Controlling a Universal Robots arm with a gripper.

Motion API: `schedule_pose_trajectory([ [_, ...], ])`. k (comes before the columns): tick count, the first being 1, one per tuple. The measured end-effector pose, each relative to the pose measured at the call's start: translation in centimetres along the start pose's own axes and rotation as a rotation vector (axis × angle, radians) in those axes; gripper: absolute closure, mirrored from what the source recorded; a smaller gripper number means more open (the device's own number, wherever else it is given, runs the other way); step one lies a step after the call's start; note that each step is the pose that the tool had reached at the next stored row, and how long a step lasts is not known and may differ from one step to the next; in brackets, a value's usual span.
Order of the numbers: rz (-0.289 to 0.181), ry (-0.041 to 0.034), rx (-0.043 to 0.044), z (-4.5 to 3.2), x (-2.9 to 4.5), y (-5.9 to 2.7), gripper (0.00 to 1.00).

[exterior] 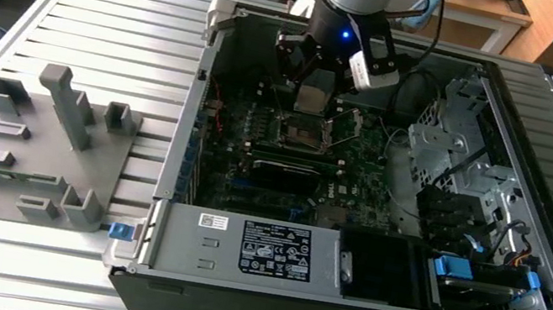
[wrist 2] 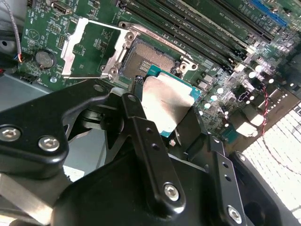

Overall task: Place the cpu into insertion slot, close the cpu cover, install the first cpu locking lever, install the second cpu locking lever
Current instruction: 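Place the cpu into insertion slot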

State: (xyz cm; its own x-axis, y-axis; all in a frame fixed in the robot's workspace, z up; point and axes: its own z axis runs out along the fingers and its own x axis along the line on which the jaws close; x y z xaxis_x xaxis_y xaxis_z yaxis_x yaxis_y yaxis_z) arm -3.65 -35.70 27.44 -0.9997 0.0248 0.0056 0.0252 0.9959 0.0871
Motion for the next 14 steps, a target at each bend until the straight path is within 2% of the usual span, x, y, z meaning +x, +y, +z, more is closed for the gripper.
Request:
schedule_pose_trajectory([
  [4, 0.000, -0.0001, 0.0039, 0.26, 0.00, -0.02, 0.46],
  [5, 0.000, -0.0001, 0.0079, 0.25, 0.01, -0.02, 0.46],
  [8, 0.000, -0.0001, 0.0275, 0.29, 0.00, -0.03, 0.46],
  [9, 0.000, -0.0003, 0.0306, 0.34, 0.00, -0.03, 0.46],
  [14, 0.000, -0.0002, 0.0319, 1.01, -0.01, -0.09, 0.46],
])
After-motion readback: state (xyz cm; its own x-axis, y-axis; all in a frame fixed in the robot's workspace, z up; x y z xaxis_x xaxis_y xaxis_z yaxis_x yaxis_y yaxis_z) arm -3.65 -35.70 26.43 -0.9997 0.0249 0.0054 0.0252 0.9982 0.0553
